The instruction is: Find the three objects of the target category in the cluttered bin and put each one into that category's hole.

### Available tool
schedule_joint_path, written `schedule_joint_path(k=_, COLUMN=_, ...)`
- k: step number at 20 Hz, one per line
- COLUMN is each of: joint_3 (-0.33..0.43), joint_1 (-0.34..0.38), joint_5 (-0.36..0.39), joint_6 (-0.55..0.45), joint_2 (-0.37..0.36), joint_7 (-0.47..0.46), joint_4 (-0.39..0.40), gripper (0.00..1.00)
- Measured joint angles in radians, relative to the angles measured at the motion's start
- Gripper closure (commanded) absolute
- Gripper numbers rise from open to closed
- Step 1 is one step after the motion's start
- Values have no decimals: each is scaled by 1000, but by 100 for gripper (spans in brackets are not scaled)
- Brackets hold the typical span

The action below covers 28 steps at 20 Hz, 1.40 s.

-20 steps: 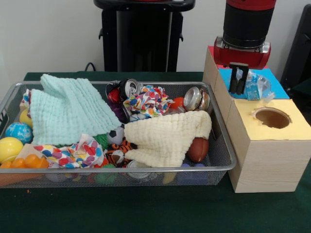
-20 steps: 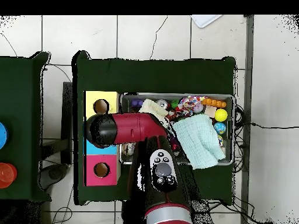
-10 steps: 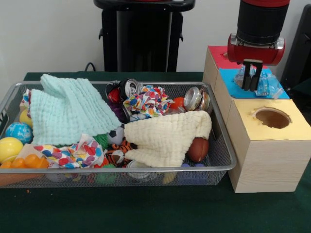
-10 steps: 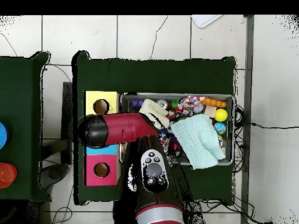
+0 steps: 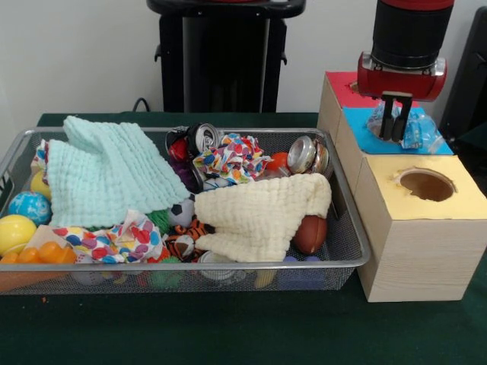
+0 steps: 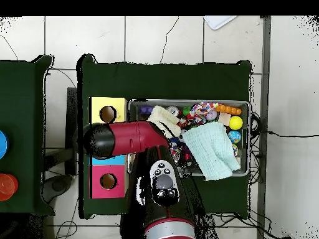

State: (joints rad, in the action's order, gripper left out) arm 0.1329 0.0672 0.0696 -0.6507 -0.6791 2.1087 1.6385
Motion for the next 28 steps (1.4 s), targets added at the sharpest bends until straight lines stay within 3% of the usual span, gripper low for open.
schedule_joint_path(k=10, joint_3=1, joint_1=21, joint_5=-1, joint_6=-26, joint_2=-14, joint_7=0, joint_4=4, gripper=100)
schedule_joint_path(k=17, joint_3=1, joint_1=82, joint_5=2, joint_6=-106, joint_2=-74, joint_7=0, joint_4=13, gripper=100)
schedule_joint_path(k=28, joint_3=4, joint_1=149, joint_5=3, joint_6=-126, joint_2=-148, joint_7=0, joint_4=45, gripper=100)
